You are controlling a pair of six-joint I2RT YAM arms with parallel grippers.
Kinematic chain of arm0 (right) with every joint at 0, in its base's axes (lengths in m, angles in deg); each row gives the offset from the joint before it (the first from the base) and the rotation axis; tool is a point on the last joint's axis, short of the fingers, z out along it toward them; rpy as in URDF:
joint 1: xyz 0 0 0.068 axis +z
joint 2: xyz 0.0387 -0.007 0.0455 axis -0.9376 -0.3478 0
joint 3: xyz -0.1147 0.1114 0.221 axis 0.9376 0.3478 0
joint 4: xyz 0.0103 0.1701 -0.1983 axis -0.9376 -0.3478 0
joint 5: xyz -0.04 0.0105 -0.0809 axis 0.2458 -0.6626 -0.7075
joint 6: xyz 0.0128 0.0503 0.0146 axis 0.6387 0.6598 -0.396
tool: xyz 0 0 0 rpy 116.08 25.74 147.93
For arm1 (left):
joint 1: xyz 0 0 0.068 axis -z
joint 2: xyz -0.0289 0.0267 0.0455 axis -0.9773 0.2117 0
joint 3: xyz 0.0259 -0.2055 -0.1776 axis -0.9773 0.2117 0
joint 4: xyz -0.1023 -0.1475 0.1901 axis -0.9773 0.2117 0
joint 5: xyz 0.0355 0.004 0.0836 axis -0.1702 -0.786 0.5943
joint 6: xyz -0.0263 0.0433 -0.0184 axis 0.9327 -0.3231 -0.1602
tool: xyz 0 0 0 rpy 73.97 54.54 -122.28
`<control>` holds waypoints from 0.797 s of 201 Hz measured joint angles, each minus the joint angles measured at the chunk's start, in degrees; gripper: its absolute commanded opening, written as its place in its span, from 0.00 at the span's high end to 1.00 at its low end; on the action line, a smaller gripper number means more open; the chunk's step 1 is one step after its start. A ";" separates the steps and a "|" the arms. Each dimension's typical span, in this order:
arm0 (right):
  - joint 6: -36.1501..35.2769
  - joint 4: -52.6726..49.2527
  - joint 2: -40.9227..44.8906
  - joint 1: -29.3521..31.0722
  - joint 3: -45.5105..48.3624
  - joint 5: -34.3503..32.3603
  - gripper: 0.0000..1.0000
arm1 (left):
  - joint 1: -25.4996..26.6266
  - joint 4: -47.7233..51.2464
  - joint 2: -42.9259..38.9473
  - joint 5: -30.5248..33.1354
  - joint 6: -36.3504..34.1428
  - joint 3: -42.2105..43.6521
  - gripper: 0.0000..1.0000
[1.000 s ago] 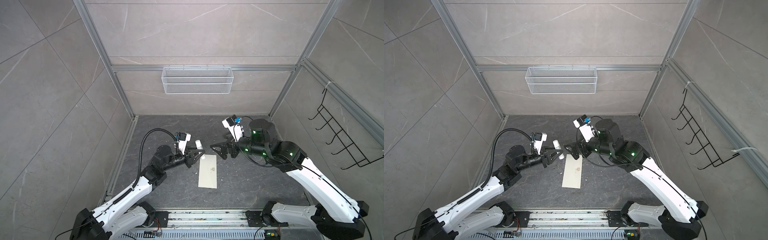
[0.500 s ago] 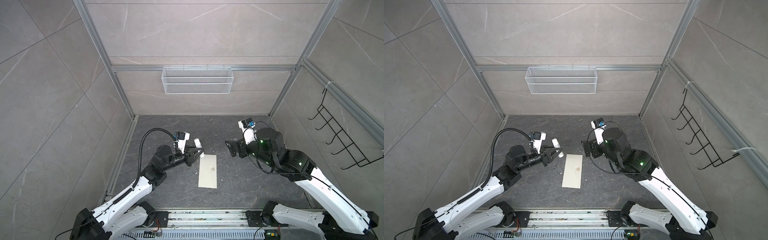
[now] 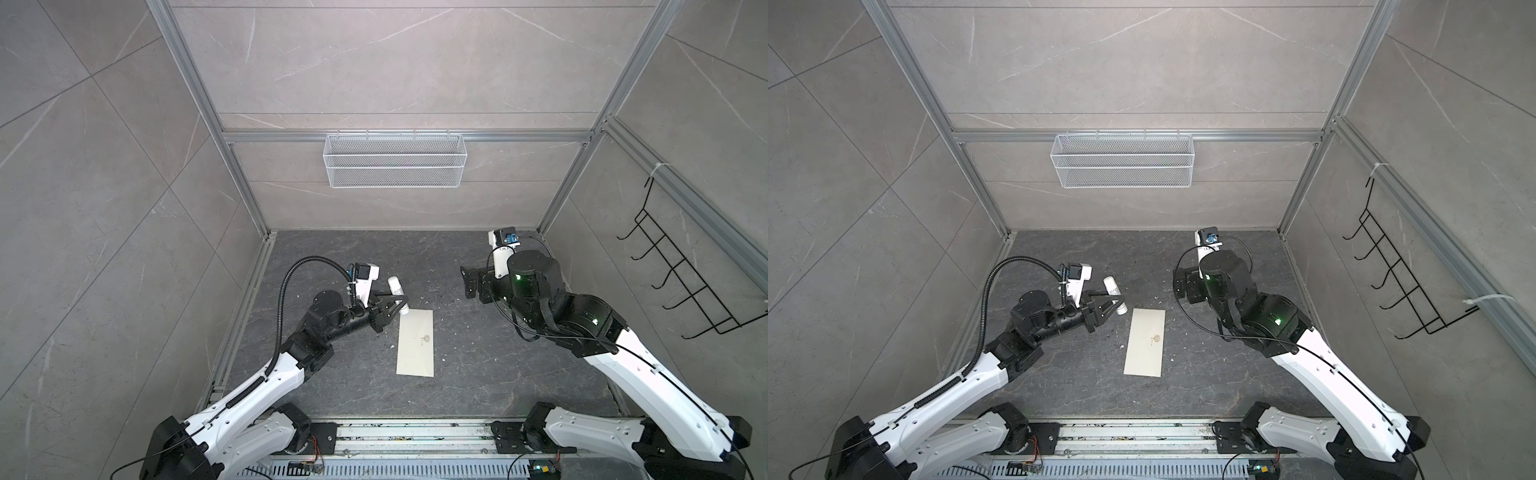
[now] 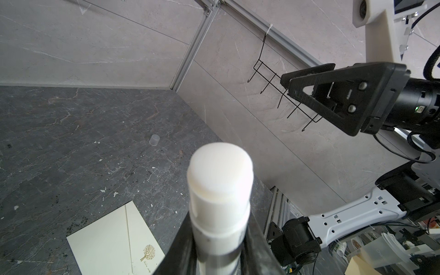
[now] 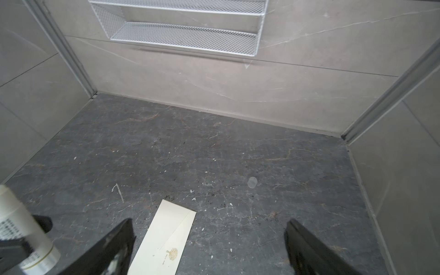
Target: Place the letter into the envelope and seal it
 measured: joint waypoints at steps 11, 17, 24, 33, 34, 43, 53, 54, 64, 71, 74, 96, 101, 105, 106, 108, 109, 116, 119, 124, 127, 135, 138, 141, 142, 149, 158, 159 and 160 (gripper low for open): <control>1.42 -0.70 -0.20 0.00 -0.33 -2.64 0.02 | 0.00 0.00 0.07 0.26 0.04 0.00 1.00; 1.62 -1.05 -0.20 -0.02 -0.33 -3.30 0.01 | 0.00 -0.02 0.13 0.42 0.13 0.00 1.00; 1.57 -1.44 -0.20 -0.02 -0.31 -3.48 0.01 | 0.00 -0.04 0.22 0.59 0.24 0.00 1.00; 1.53 -1.36 -0.07 0.00 0.11 -2.62 0.01 | 0.00 -0.09 0.44 0.96 0.61 0.00 1.00; 1.53 -1.29 -0.04 0.00 0.15 -2.49 0.01 | 0.00 -0.11 0.46 1.01 0.66 0.00 1.00; 1.27 -0.70 0.35 -0.02 1.22 0.07 0.01 | 0.00 -0.46 0.79 1.20 1.16 0.00 1.00; 0.79 0.57 1.01 -0.07 3.23 5.16 0.01 | -0.02 -1.05 1.29 1.31 1.86 0.00 1.00; 0.70 0.61 1.07 -0.07 3.41 5.57 0.01 | -0.02 -1.11 1.31 1.31 1.92 0.00 1.00; -0.02 2.54 1.73 -0.07 5.86 12.39 0.01 | -0.02 -1.73 1.75 1.27 2.51 -0.02 1.00; -0.44 3.82 1.99 -0.04 7.39 16.85 0.02 | -0.02 -2.21 2.03 1.11 2.97 0.00 1.00; -0.50 4.33 1.99 -0.04 8.02 18.95 0.02 | 0.00 -2.43 2.14 1.07 3.15 0.00 1.00; -1.44 8.85 1.88 -0.04 12.24 33.20 0.06 | -0.02 -4.70 2.49 -0.13 5.01 -0.02 1.00; -1.60 9.94 1.86 -0.04 13.07 36.20 0.08 | 0.00 -5.29 2.49 -0.55 5.46 -0.02 1.00; -1.73 10.86 1.84 -0.04 13.70 38.56 0.10 | 0.00 -5.70 2.49 -0.72 5.75 -0.02 1.00; -1.75 11.04 1.81 -0.04 13.79 38.99 0.10 | 0.00 -5.79 2.51 -0.76 5.79 -0.02 1.00; -1.92 11.54 1.79 -0.04 14.10 40.13 0.11 | 0.00 -6.08 2.51 -0.92 5.99 -0.02 1.00; -1.88 11.69 1.79 -0.04 14.21 40.52 0.11 | -0.02 -6.14 2.51 -0.96 6.03 -0.02 1.00; -2.08 13.03 1.70 -0.02 14.93 43.45 0.13 | -0.02 -6.80 2.54 -1.64 6.56 -0.04 1.00; -2.05 13.53 1.62 -0.04 15.13 44.63 0.14 | -0.02 -7.02 2.54 -1.84 6.86 -0.04 1.00; -2.14 14.49 1.42 -0.02 15.41 46.66 0.15 | 0.00 -7.37 2.54 -2.19 7.23 -0.04 1.00; -2.21 15.08 1.20 -0.02 15.54 47.84 0.16 | 0.00 -7.63 2.56 -2.40 7.54 -0.04 1.00; -2.47 16.57 0.72 0.00 15.74 50.34 0.19 | 0.00 -8.13 2.64 -3.17 8.09 -0.04 1.00; -2.43 16.98 0.57 0.00 15.74 51.10 0.20 | -0.02 -8.33 2.69 -3.30 8.33 -0.04 1.00; -2.71 17.46 0.33 0.00 15.76 51.80 0.21 | -0.02 -8.63 2.80 -3.72 8.59 -0.04 1.00; -2.67 17.64 0.24 0.00 15.76 52.22 0.22 | 0.00 -8.68 2.80 -3.72 8.63 -0.04 1.00; -2.91 18.58 -0.24 0.00 15.76 53.68 0.24 | 0.00 -9.11 2.99 -4.22 9.09 -0.09 1.00; -3.08 19.71 -0.87 0.00 15.78 55.30 0.27 | 0.00 -9.27 3.19 -4.79 9.62 -0.20 1.00; -3.13 19.93 -0.98 0.00 15.78 55.54 0.28 | 0.00 -9.29 3.19 -4.98 9.68 -0.20 1.00; -3.26 20.02 -1.05 0.00 15.78 55.67 0.28 | 0.00 -9.31 3.19 -5.03 9.70 -0.22 1.00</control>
